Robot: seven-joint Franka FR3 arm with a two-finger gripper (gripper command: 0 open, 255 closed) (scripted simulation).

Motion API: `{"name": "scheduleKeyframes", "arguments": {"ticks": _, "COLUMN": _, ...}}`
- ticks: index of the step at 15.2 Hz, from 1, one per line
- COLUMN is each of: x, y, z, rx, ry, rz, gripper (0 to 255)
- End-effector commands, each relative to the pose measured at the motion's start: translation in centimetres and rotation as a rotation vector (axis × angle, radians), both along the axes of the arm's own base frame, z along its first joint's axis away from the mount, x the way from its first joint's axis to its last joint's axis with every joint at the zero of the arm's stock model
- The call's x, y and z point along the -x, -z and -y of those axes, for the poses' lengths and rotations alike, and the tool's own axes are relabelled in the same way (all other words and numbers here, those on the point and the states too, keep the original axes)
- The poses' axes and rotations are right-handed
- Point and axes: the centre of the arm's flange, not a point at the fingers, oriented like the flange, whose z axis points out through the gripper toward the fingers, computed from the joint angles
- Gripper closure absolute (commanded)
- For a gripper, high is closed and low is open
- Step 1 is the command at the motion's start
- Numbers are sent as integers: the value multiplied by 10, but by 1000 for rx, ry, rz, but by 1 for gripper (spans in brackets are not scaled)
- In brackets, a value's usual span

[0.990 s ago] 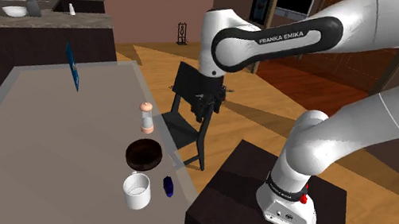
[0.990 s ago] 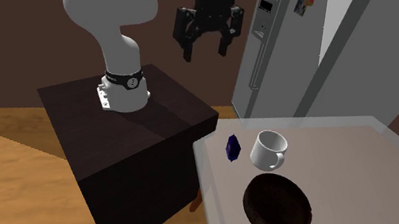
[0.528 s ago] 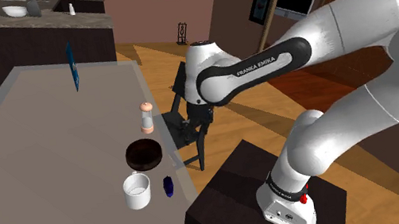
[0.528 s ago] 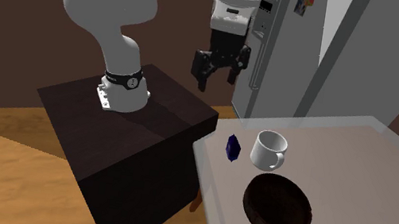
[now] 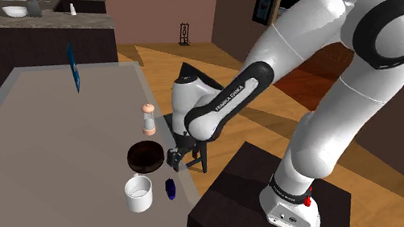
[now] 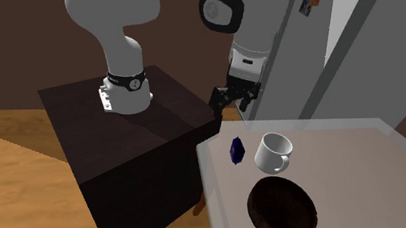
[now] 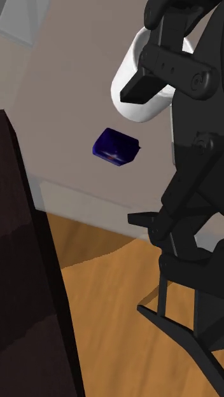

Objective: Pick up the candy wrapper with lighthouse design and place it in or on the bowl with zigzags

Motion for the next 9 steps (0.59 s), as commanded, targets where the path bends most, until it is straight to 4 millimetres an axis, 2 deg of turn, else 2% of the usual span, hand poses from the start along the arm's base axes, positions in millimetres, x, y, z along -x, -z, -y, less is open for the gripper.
{"name": "scheduleKeyframes", "arguments": {"ticks": 1, "x": -3, "y": 21, "z": -11, "rx": 1, "ry": 2, "rz": 1, "gripper": 0}}
{"name": "scheduleKeyframes", "arguments": {"ticks": 7, "x": -14, "y": 92, "z": -46, "rx": 8, "ry": 6, "rz": -1, "gripper": 0}}
{"name": "scheduleKeyframes", "arguments": {"ticks": 9, "x": -15, "y": 103, "z": -49, "rx": 9, "ry": 6, "rz": -2, "gripper": 0}}
